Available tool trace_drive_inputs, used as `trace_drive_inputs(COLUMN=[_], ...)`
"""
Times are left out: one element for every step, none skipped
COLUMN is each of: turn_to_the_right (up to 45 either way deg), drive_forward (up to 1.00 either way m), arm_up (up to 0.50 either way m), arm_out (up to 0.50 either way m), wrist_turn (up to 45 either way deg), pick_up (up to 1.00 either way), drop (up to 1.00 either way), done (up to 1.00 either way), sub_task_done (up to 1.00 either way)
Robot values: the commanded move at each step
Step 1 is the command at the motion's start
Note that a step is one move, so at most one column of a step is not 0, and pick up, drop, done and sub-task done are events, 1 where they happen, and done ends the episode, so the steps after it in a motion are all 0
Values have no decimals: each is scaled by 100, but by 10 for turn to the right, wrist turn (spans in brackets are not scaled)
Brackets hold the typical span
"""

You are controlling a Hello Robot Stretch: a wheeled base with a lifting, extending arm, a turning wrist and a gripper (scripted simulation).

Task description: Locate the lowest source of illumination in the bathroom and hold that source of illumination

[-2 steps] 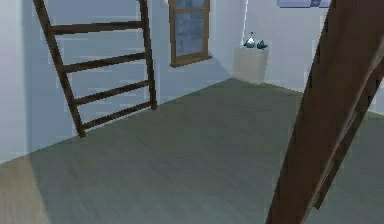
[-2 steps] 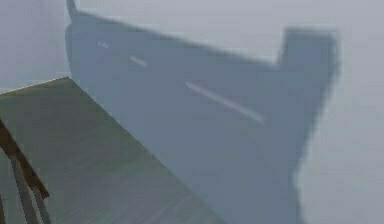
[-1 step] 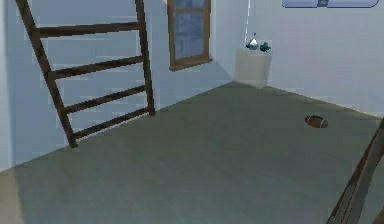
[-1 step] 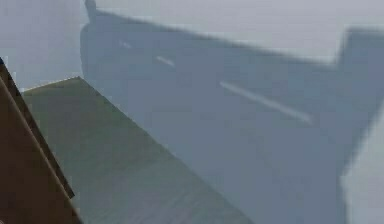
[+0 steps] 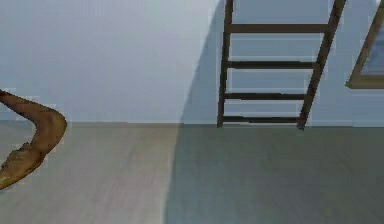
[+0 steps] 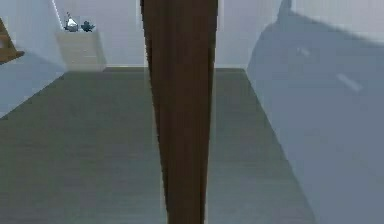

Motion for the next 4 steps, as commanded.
trace_drive_inputs(turn_to_the_right=[-360,0,90,0], drive_forward=[0,20,0,50], arm_up=[0,0,0,0], arm_out=[0,0,0,0], wrist_turn=[0,0,0,0], pick_up=[0,0,0,0], drop=[0,0,0,0], done=[0,0,0,0], sub_task_done=[0,0,0,0])
